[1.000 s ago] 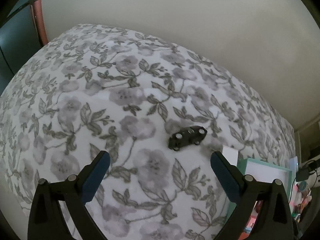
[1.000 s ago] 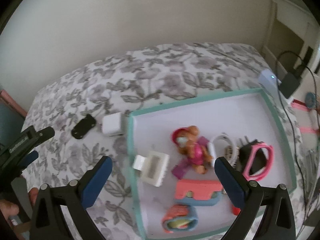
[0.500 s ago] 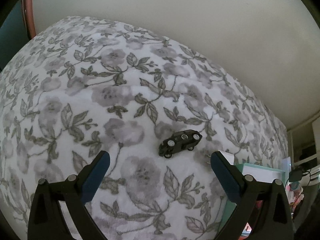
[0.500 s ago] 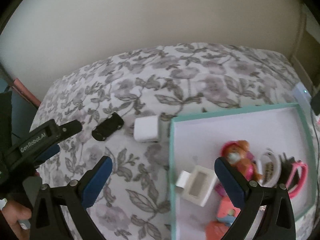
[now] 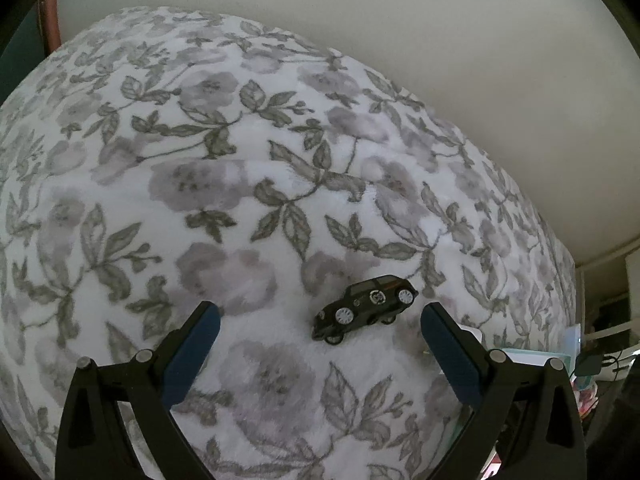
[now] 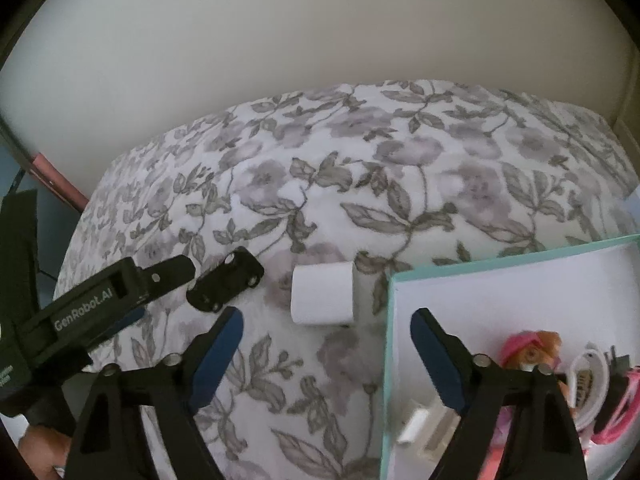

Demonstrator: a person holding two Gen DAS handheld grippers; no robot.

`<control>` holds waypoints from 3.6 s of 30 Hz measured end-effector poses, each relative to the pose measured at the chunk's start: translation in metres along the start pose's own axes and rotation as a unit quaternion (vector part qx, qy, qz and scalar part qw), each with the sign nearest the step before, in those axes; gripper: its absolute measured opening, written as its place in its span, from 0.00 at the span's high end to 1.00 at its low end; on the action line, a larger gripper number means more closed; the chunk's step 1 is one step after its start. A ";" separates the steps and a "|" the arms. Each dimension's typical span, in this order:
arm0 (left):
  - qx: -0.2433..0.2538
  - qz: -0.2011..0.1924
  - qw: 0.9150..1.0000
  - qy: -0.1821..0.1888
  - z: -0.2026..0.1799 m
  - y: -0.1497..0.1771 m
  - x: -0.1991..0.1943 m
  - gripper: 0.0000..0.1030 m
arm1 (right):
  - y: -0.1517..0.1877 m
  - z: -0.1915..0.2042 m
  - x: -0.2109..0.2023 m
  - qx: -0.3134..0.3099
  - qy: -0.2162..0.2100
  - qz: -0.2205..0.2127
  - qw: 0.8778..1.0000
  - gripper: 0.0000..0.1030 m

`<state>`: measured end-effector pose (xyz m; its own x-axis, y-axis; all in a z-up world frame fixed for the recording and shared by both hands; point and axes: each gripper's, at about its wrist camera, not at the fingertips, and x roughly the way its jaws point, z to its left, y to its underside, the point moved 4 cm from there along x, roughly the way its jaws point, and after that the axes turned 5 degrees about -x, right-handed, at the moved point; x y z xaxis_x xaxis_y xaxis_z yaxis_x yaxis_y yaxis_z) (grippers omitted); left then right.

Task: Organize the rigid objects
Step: 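Close the left gripper on the black toy car while the right gripper grasps the white charger cube, then lift and carry the toy car with the left gripper while the right gripper carries the charger over the tray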

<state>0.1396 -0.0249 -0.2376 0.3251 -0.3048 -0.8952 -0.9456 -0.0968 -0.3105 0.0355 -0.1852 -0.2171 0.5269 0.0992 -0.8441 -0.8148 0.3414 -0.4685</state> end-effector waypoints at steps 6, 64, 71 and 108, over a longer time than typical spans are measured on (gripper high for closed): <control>0.008 0.010 1.000 0.008 -0.009 -0.002 0.012 0.03 | -0.006 0.009 0.013 -0.011 -0.010 0.000 1.000 0.28; -0.010 0.018 1.000 -0.022 0.026 -0.021 0.030 0.58 | -0.006 0.021 0.042 -0.071 0.028 0.015 0.997 0.51; 0.019 0.013 0.999 -0.045 0.020 -0.019 0.035 0.58 | -0.003 0.018 0.046 -0.063 0.030 0.016 0.997 0.54; 0.071 -0.106 0.992 0.014 -0.027 0.033 -0.118 0.59 | 0.035 -0.012 -0.069 0.019 0.025 0.004 1.000 0.54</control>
<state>0.0699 -0.0178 -0.1332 0.5150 -0.3189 -0.7957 -0.8441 -0.0273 -0.5355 -0.0327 -0.1909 -0.1782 0.5074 0.0553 -0.8599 -0.8086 0.3756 -0.4530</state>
